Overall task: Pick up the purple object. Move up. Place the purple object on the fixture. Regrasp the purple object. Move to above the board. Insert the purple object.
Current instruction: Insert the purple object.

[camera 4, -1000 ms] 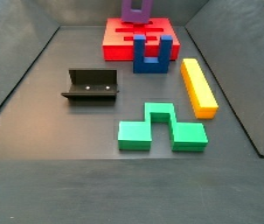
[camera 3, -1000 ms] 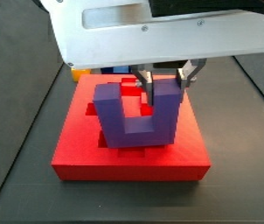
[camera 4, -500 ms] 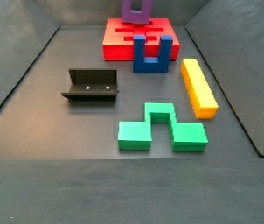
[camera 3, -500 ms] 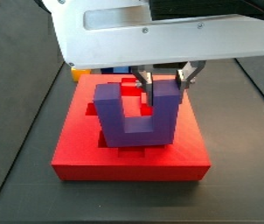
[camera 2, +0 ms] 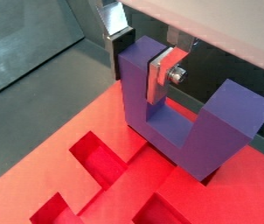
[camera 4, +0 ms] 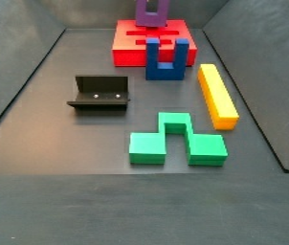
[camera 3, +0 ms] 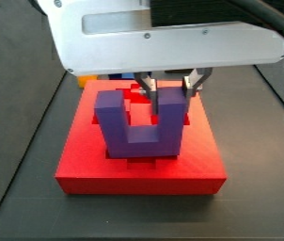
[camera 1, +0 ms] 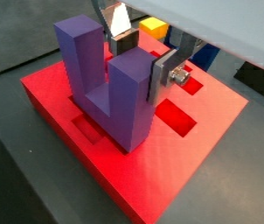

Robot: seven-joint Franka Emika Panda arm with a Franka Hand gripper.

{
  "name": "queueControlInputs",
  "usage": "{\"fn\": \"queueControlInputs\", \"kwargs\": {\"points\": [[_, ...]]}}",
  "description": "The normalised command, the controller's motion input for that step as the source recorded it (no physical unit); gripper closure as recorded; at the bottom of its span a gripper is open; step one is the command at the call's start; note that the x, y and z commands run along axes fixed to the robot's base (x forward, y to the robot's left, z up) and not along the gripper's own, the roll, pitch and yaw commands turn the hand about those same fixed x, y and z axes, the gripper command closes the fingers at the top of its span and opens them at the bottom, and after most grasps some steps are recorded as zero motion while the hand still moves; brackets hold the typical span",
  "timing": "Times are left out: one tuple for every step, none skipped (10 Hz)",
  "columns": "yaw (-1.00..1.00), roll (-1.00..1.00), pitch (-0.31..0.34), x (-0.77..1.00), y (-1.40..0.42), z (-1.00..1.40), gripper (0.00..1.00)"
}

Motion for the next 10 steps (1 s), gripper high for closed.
{"fn": "queueControlInputs", "kwargs": {"points": [[-0.01, 0.0, 0.049, -0.12, 0.0, -0.07, 1.0], [0.0, 0.0, 0.049, -0.07, 0.0, -0.09, 1.0], [0.0, 0.01, 0.05, 0.0, 0.0, -0.09, 1.0], [0.0, 0.01, 0.046, 0.0, -0.02, -0.13, 1.0], [0.0, 0.0, 0.043, 0.03, -0.06, -0.22, 1.0], [0.0, 0.0, 0.064, 0.14, -0.11, -0.26, 1.0], [0.0, 0.0, 0.067, 0.19, -0.09, -0.29, 1.0], [0.0, 0.02, 0.06, 0.23, -0.09, -0.36, 1.0], [0.0, 0.03, 0.066, 0.28, -0.09, -0.41, 1.0], [0.0, 0.03, 0.08, 0.37, -0.05, -0.45, 1.0]]}}
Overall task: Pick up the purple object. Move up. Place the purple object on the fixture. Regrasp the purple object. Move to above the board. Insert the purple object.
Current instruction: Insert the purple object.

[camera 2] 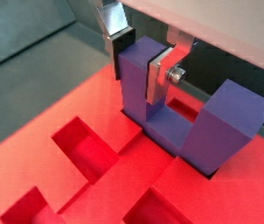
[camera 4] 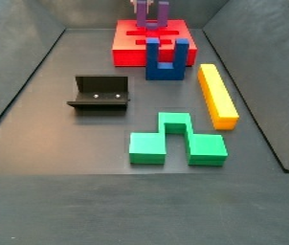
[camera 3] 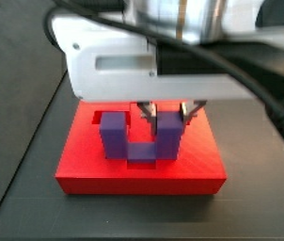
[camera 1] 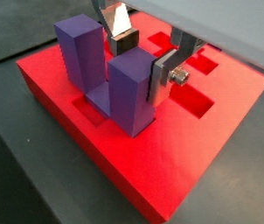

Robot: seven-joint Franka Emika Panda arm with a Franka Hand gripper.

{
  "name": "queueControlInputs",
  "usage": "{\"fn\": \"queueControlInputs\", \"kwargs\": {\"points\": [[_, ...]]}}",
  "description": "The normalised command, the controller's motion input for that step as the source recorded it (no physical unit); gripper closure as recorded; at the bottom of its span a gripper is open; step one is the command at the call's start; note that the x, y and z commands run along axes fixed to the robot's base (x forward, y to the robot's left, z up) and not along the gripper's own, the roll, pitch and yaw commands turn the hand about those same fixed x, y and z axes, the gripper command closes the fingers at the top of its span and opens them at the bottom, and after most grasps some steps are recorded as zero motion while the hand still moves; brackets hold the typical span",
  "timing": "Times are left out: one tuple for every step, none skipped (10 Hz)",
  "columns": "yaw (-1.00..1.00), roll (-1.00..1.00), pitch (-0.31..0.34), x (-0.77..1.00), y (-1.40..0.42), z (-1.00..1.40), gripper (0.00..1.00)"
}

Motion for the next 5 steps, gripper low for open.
{"fn": "queueControlInputs", "kwargs": {"points": [[0.01, 0.05, 0.133, 0.55, 0.0, -0.51, 1.0], [0.01, 0.05, 0.11, 0.55, 0.0, -0.59, 1.0], [0.0, 0.06, 0.074, 0.68, 0.0, -0.52, 1.0], [-0.03, 0.0, 0.047, 0.12, 0.0, -0.03, 1.0], [0.0, 0.0, 0.0, 0.0, 0.0, 0.0, 1.0]]}}
